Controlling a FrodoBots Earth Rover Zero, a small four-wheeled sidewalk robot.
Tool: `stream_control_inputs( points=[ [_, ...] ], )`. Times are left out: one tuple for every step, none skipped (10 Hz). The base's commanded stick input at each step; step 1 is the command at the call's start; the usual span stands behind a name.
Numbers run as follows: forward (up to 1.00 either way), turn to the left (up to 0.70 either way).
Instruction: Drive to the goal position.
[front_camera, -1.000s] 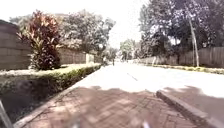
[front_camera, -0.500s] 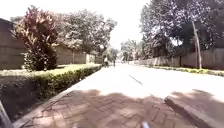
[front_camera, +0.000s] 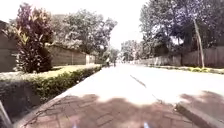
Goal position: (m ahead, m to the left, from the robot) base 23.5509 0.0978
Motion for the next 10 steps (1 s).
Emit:
stream_control_inputs(
  points=[
    [0.7, 0.0],
    [0.7, 0.0],
    [0.7, 0.0],
    [0.7, 0.0],
    [0.7, 0.0],
    [0.7, 0.0],
    [0.7, 0.0],
    [0.7, 0.0],
    [0.7, 0.0],
    [0.7, 0.0]
  ],
)
